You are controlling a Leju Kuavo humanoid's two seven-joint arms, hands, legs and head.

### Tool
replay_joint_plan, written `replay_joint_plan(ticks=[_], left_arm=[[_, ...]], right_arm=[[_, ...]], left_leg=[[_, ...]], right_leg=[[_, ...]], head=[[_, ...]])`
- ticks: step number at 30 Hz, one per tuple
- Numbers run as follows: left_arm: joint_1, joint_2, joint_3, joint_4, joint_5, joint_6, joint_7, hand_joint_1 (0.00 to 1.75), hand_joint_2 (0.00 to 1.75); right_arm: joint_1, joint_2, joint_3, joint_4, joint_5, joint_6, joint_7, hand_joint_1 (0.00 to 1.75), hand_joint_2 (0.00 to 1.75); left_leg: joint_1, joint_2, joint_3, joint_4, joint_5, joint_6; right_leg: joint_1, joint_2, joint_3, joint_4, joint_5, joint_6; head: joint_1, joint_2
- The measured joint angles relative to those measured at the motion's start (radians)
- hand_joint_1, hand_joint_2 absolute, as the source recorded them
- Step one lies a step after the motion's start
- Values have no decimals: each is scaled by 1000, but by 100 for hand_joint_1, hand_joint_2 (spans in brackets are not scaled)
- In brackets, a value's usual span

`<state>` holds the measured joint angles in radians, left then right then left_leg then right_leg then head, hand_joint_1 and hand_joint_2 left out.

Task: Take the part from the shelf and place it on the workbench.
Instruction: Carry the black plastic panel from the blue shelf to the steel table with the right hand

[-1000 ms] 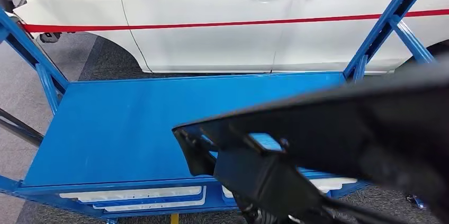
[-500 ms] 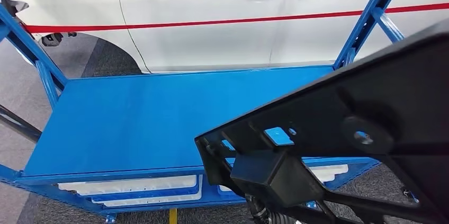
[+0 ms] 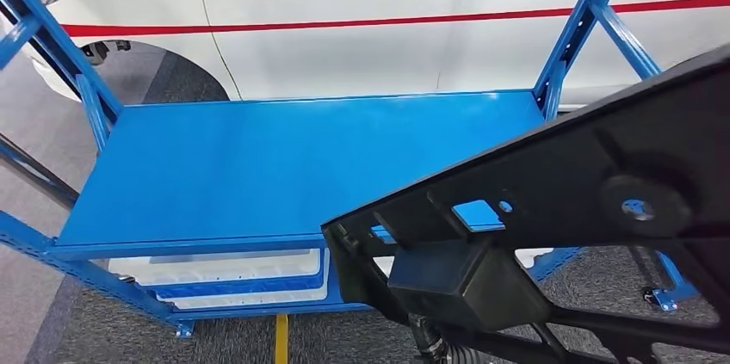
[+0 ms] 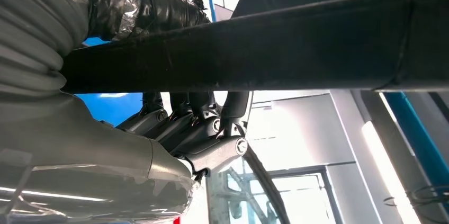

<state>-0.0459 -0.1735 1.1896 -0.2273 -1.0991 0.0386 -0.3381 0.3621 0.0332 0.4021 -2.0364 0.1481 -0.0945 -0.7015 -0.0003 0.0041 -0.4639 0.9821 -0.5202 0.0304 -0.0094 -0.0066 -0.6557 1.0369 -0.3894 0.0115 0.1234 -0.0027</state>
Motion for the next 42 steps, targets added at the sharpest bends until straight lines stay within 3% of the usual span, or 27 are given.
replay_joint_plan(ticks=[1, 2, 4, 5, 6, 7, 9, 11, 12, 15, 17, 19, 20, 21, 22, 24, 26, 28, 30, 31, 33, 35, 36, 37, 39, 41, 42], left_arm=[[0, 0, 0, 0, 0, 0, 0, 0, 0], [1, 0, 0, 0, 0, 0, 0, 0, 0], [1, 1, 0, 0, 0, 0, 0, 0, 0], [1, 1, 0, 0, 0, 0, 0, 0, 0], [1, 1, 0, 0, 0, 0, 0, 0, 0], [1, 1, 1, 0, 0, 0, 0, 0, 0], [1, 1, 1, 0, 0, 0, -1, 0, 0], [0, 1, 4, 0, 3, 1, -6, 0, 0], [-1, 1, 7, 0, 5, 1, -9, 0, 0], [-3, 2, 20, 0, 13, 3, -16, 0, 0], [-3, 3, 27, 0, 18, 4, -20, 0, 0], [-5, 4, 34, 0, 22, 5, -20, 0, 0], [-6, 4, 38, 0, 23, 7, -17, 0, 0], [-6, 4, 41, 0, 23, 9, -12, 0, 0], [-7, 5, 43, 0, 24, 11, -7, 0, 0], [-8, 6, 47, 0, 25, 15, 3, 0, 0], [-11, 9, 49, 0, 25, 17, 7, 0, 0], [-13, 10, 50, 0, 25, 17, 11, 0, 0], [-14, 10, 52, 0, 24, 17, 15, 0, 0], [-15, 10, 53, 0, 23, 17, 18, 0, 0], [-16, 10, 56, 0, 20, 15, 20, 0, 0], [-15, 10, 57, 0, 14, 13, 17, 0, 0], [-15, 10, 57, 0, 11, 12, 13, 0, 0], [-15, 10, 57, 0, 7, 11, 9, 0, 0], [-14, 8, 56, 0, -2, 11, -1, 0, 0], [-13, 6, 56, 0, -7, 12, -13, 0, 0], [-13, 5, 56, 0, -8, 12, -19, 0, 0]], right_arm=[[1, 0, -1, -1, 0, 0, 0, 175, 175], [2, 0, -3, -1, 0, 0, 0, 175, 175], [4, 0, -5, -2, 0, 1, 0, 175, 175], [5, 0, -6, -2, -1, 1, 0, 175, 175], [6, 0, -7, -2, -1, 2, 0, 175, 175], [6, 0, -7, -2, -2, 4, 0, 175, 175], [6, 1, -8, -2, -2, 8, 0, 175, 175], [5, 2, -8, -2, -2, 14, 0, 175, 175], [4, 3, -9, -2, -2, 17, 0, 175, 175], [2, 8, -10, -3, -2, 27, 0, 175, 175], [0, 12, -11, -3, -2, 32, 0, 175, 175], [-1, 16, -12, -4, -5, 36, 0, 175, 175], [-1, 17, -13, -4, -7, 37, 0, 175, 175], [-1, 17, -15, -4, -9, 39, 0, 175, 175], [-1, 18, -16, -4, -12, 40, 0, 175, 175], [0, 19, -17, -4, -17, 42, 0, 175, 175], [0, 22, -19, -4, -18, 45, 0, 175, 175], [0, 24, -21, -4, -18, 47, 0, 175, 175], [1, 27, -24, -3, -15, 49, 0, 175, 175], [2, 28, -26, -3, -12, 49, 0, 175, 175], [5, 28, -30, -2, -6, 48, 0, 175, 175], [10, 29, -36, 0, -2, 43, 0, 175, 175], [13, 29, -39, 1, -2, 41, 0, 175, 175], [16, 29, -42, 2, -3, 39, 0, 175, 175], [23, 31, -48, 3, -8, 37, 0, 175, 175], [30, 35, -57, 3, -16, 38, 0, 175, 175], [34, 36, -61, 3, -19, 38, 0, 175, 175]], left_leg=[[3, 3, -9, -4, 14, 7], [5, 6, -22, -7, 27, 13], [5, 8, -51, -5, 49, 18], [5, 9, -66, -2, 59, 17], [5, 9, -83, 2, 69, 15], [5, 10, -99, 8, 78, 12], [7, 9, -130, 24, 91, 4], [5, 8, -152, 42, 101, -7], [4, 7, -157, 47, 107, -13], [6, 4, -167, 54, 113, -32], [11, 2, -189, 108, 49, -42], [13, 1, -218, 223, -49, -49], [13, 1, -225, 277, -76, -52], [13, 1, -220, 310, -80, -52], [13, 1, -201, 311, -64, -51], [10, 0, -111, 212, -14, -38], [3, -1, -11, 68, -11, -23], [-5, -1, 20, 4, -20, -15], [-5, 2, 6, -7, 2, -7], [-2, 5, -2, -13, 15, 0], [3, 11, -27, -20, 42, 11], [2, 12, -57, -16, 63, 14], [2, 12, -74, -11, 74, 12], [3, 12, -92, -5, 83, 9], [7, 12, -128, 14, 96, 2], [7, 11, -157, 34, 106, -9], [7, 11, -164, 41, 112, -15]], right_leg=[[-1, 2, -8, 21, -30, 5], [-3, 5, -21, 62, -78, 10], [-6, 6, -47, 183, -183, 18], [-6, 6, -51, 237, -207, 21], [-7, 6, -43, 266, -206, 24], [-7, 6, -18, 262, -185, 25], [-9, 6, 78, 157, -145, 25], [-6, 8, 166, 28, -154, 17], [-4, 9, 184, -6, -164, 10], [-2, 6, 170, -16, -150, -19], [-4, 2, 149, -18, -129, -38], [-1, 0, 121, -16, -108, -46], [1, -1, 106, -14, -98, -46], [2, -2, 90, -10, -88, -46], [4, -2, 75, -7, -78, -45], [7, -3, 48, 1, -61, -43], [8, -4, 34, 4, -45, -35], [6, -7, 31, 1, -28, -24], [3, -7, 27, -3, -18, -11], [3, -4, 21, 7, -36, -5], [1, 2, -2, 81, -123, 4], [-3, 3, -26, 201, -208, 13], [-5, 3, -26, 243, -217, 17], [-7, 3, -12, 255, -203, 20], [-12, 3, 63, 179, -148, 25], [-11, 4, 150, 49, -144, 22], [-8, 5, 173, 8, -153, 16]], head=[[0, 0], [0, 0], [0, 0], [0, 0], [0, 0], [0, 0], [0, 0], [0, 0], [-1, 0], [0, 0], [-1, 0], [-1, 0], [-1, 0], [-1, 0], [-1, 0], [-1, 0], [-1, 0], [-1, 0], [-2, 0], [-2, 0], [-2, 0], [-2, 0], [-2, 0], [-2, 0], [-2, 0], [-2, 0], [-2, 0]])
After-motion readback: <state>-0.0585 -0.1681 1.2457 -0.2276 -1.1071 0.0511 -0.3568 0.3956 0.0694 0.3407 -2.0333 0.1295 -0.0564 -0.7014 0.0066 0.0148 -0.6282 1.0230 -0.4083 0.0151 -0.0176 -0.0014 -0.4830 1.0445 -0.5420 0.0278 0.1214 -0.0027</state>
